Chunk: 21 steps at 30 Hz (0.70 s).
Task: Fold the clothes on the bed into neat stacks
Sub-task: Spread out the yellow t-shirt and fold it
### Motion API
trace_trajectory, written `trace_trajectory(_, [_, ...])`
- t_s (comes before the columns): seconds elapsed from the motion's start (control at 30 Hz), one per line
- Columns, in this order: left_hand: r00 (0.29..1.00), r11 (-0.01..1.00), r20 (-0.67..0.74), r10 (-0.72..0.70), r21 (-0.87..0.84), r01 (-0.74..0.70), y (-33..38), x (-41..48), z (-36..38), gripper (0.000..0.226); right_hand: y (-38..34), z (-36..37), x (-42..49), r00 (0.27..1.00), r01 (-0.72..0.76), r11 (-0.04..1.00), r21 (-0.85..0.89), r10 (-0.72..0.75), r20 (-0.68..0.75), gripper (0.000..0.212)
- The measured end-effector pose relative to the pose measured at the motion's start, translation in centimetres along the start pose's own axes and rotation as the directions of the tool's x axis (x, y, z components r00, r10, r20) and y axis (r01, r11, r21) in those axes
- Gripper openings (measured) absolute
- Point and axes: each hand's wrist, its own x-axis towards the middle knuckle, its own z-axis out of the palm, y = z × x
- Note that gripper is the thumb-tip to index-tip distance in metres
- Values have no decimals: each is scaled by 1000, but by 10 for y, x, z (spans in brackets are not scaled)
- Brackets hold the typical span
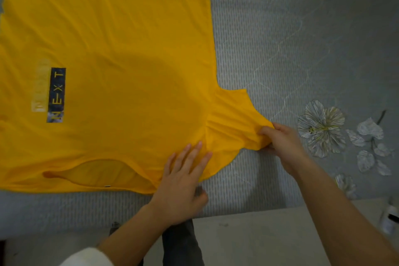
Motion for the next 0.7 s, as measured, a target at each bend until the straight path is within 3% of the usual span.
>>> trace_trajectory(0.1, [1000, 997, -4, -24, 74, 24, -1, 4, -1, 78, -12, 9, -13, 999, -2, 996, 87, 6, -38, 9])
trace_trajectory(0.2, [999, 987, 37, -28, 161, 21, 2, 5, -5, 74, -32, 25, -30, 939, 248, 959, -137, -273, -208, 9])
trace_trajectory(0.27, [999, 986, 16, -31, 166, 28, 4, 4, -7, 71, -52, 45, -47, 876, 471, 867, -160, -481, -29, 5])
trace_trajectory(0.33, [1000, 986, -7, -27, 165, 28, 5, 4, -8, 67, -65, 65, -61, 802, 548, 836, -18, -519, 295, 7])
trace_trajectory(0.37, [1000, 986, -11, -26, 167, 27, 5, 3, -8, 64, -68, 72, -64, 778, 541, 841, 4, -503, 376, 9])
trace_trajectory(0.4, [1000, 986, -7, -24, 167, 25, 5, 3, -8, 60, -69, 76, -63, 785, 542, 840, -35, -490, 379, 11])
trace_trajectory(0.5, [1000, 988, 0, -15, 151, 15, 5, -1, -5, 50, -59, 80, -49, 854, 520, 791, -321, -474, 216, 14])
trace_trajectory(0.6, [1000, 992, 8, -5, 124, 4, 5, -6, 0, 52, -46, 88, -38, 836, 542, 642, -542, -480, 267, 24])
trace_trajectory(0.7, [998, 990, 54, 40, 135, -47, 8, -10, 4, 56, -41, 107, -30, 699, 695, 338, -635, -523, 487, 50])
